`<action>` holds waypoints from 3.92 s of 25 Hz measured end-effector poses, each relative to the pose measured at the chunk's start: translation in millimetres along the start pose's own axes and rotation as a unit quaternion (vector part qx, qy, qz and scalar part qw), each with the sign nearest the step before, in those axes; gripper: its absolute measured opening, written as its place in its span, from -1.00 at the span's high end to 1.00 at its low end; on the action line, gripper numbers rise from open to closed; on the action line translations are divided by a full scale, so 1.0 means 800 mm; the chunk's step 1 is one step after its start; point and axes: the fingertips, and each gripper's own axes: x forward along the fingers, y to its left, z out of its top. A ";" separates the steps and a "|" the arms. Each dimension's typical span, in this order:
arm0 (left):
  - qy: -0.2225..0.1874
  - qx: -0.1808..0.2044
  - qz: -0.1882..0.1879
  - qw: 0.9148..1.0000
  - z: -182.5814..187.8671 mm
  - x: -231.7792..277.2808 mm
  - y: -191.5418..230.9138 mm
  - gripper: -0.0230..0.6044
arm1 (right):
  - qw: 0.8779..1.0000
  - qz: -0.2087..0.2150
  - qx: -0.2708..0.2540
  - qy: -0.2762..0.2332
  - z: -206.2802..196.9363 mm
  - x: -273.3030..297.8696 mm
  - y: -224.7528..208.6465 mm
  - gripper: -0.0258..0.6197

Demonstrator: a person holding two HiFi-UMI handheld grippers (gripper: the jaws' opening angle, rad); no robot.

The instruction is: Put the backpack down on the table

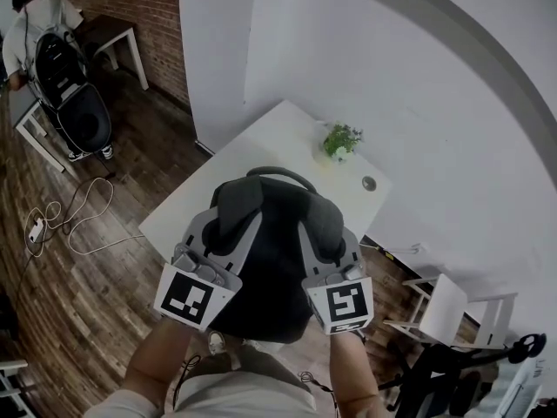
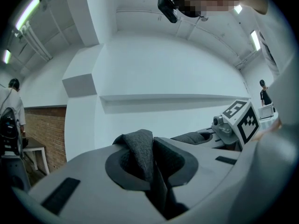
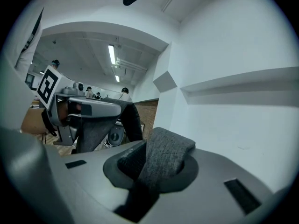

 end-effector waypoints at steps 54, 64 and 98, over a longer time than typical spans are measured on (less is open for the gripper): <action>0.140 -0.004 0.025 0.990 -0.146 -0.053 -0.012 0.02 | 0.987 -0.078 0.046 0.130 -0.135 -0.066 -0.015 0.11; 0.139 -0.002 0.019 0.990 -0.137 -0.068 -0.019 0.02 | 0.987 -0.085 0.047 0.127 -0.124 -0.079 0.001 0.12; -0.006 0.001 0.046 0.999 0.010 -0.163 -0.005 0.87 | 0.995 -0.096 -0.015 0.021 0.048 -0.134 0.076 0.77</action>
